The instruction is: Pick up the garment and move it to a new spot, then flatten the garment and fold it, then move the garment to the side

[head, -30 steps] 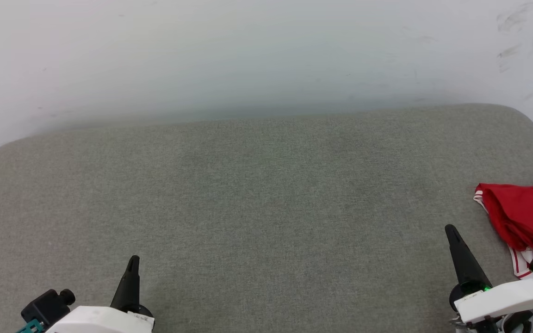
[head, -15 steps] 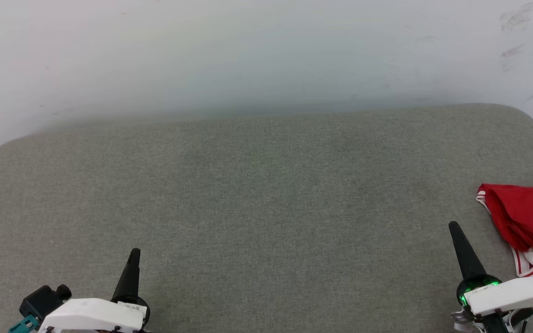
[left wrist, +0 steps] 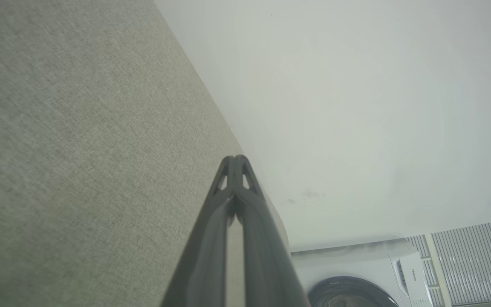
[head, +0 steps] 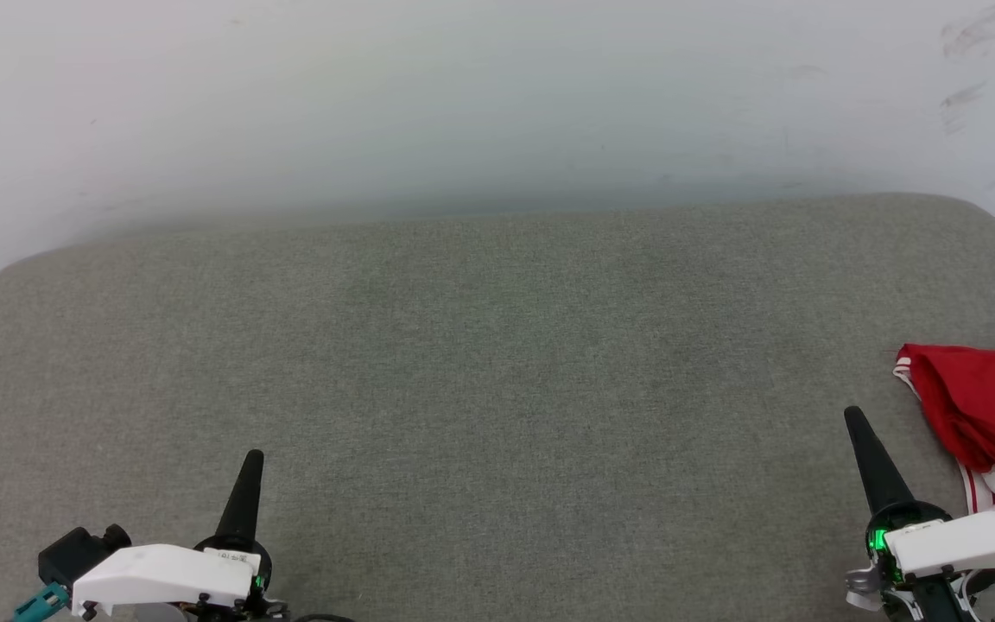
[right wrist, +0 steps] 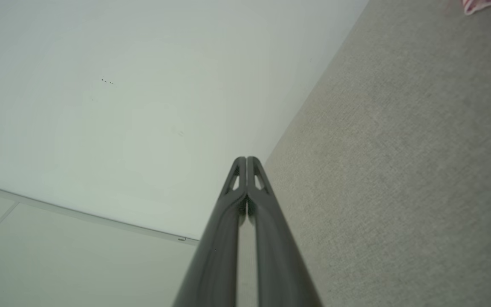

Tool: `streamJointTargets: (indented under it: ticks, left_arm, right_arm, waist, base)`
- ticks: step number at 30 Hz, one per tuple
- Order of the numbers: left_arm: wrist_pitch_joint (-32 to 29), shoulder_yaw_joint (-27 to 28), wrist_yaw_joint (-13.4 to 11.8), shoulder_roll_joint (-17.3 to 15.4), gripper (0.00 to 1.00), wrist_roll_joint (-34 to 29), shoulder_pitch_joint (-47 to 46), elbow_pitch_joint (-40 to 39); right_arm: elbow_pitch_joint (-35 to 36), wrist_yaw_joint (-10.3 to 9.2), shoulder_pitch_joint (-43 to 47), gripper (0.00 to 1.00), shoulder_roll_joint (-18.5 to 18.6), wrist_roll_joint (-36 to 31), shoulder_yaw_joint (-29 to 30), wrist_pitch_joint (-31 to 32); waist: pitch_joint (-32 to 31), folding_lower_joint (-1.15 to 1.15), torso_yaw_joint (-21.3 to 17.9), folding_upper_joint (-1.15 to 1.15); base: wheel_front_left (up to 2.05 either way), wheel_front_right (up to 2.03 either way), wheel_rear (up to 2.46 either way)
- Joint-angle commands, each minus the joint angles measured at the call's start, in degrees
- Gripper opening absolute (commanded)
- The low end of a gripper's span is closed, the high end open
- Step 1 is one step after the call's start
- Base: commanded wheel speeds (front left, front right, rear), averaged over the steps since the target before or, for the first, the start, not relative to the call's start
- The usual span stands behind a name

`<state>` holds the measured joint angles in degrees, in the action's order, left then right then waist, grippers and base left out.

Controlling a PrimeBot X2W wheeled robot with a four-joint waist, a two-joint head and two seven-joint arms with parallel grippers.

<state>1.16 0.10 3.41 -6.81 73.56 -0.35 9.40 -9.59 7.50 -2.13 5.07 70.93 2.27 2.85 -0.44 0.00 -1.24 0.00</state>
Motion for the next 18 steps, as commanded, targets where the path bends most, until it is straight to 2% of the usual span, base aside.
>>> streamJointTargets:
  ticks: [1, 18]
  left_arm:
    - [-0.33, 0.43, 0.41, 0.00, 0.00, 1.21, -1.30, -0.07]
    - [-2.61, 2.05, 1.92, 1.03, 0.00, 8.86, -3.23, 1.79]
  right_arm:
    - [0.07, -0.01, -1.47, 0.00, -0.17, 1.41, 0.21, 0.18]
    - [-1.73, 0.00, -2.60, 0.00, -0.60, 9.85, 1.29, 1.11]
  waist:
    - [0.01, 0.00, 0.03, 0.00]
    - [0.22, 0.00, 0.45, 0.00]
  base:
    - [0.00, 0.00, 0.00]
    - [0.00, 0.00, 0.00]
